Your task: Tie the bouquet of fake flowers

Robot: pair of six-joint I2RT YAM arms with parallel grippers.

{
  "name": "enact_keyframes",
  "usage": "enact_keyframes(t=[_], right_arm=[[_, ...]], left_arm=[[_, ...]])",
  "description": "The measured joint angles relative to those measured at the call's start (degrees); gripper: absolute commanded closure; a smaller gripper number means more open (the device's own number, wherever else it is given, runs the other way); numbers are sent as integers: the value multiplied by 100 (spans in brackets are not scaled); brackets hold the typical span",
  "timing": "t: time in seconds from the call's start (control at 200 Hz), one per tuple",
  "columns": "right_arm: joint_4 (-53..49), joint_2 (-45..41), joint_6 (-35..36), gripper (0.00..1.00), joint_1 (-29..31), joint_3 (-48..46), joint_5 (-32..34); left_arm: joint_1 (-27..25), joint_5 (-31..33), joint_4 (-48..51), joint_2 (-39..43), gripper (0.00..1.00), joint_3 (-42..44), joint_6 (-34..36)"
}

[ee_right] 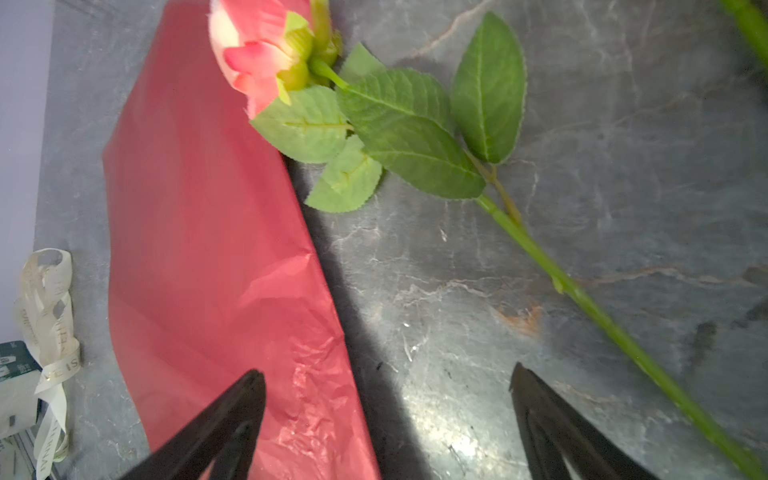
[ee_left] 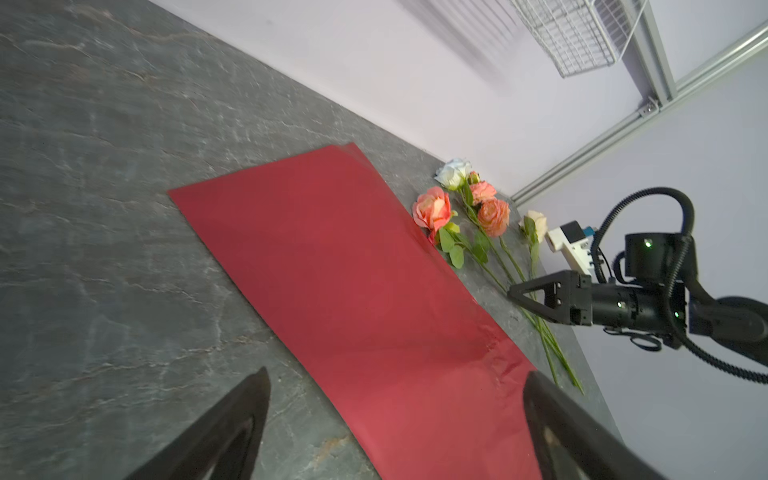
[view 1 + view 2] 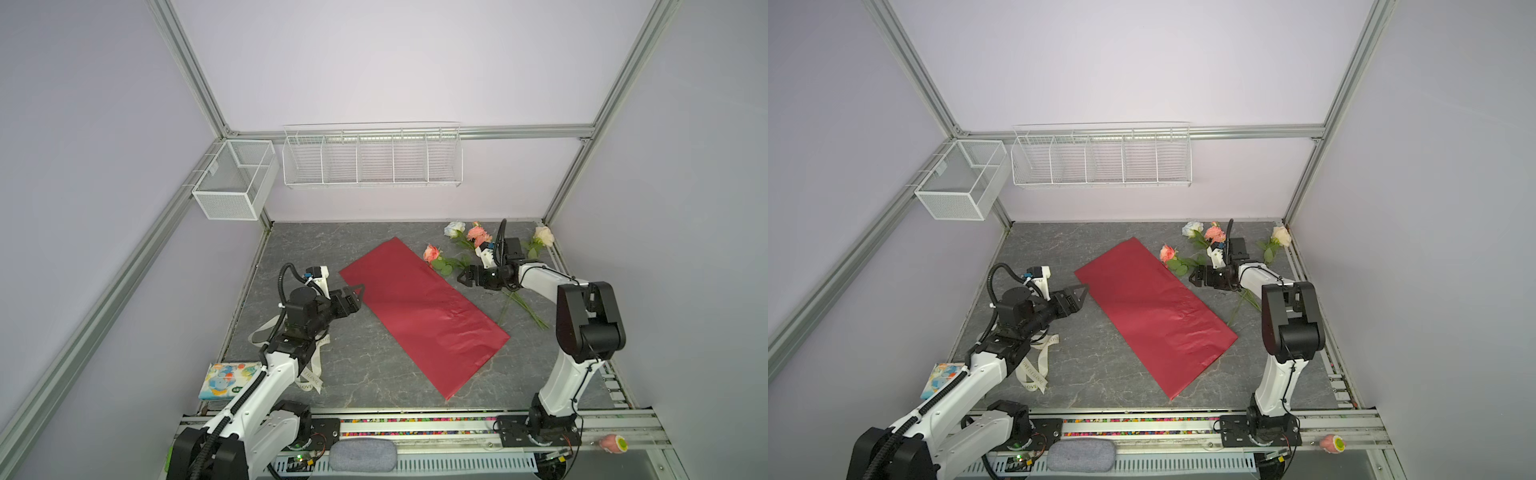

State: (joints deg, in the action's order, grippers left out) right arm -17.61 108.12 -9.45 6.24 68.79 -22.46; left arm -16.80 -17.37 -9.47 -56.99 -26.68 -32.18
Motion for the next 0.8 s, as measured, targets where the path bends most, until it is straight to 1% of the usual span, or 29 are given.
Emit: enact_keyframes(t=[0.105, 0.305, 0.4, 0.59, 0.675, 0.8], right_arm=[[-96, 216, -4, 5, -70, 61, 42], [-258, 210, 0, 6, -431, 109, 243], [-450, 105, 70, 5, -612, 55, 417], [-977, -354, 214, 4, -955, -367, 839], [-1193, -411, 251, 3, -1060, -391, 1029], [-1432, -479, 282, 1, -1093, -409, 1425]], left_arm=[[-249, 42, 83, -293, 8, 0, -90], [-1043, 210, 116, -828, 9, 0, -258], [-1314, 280, 90, -1121, 9, -31, -337], [-1733, 382, 79, -1742, 13, -376, -420], [-1893, 402, 81, -2055, 15, -621, -428], [-2044, 404, 72, -2400, 16, -855, -476]])
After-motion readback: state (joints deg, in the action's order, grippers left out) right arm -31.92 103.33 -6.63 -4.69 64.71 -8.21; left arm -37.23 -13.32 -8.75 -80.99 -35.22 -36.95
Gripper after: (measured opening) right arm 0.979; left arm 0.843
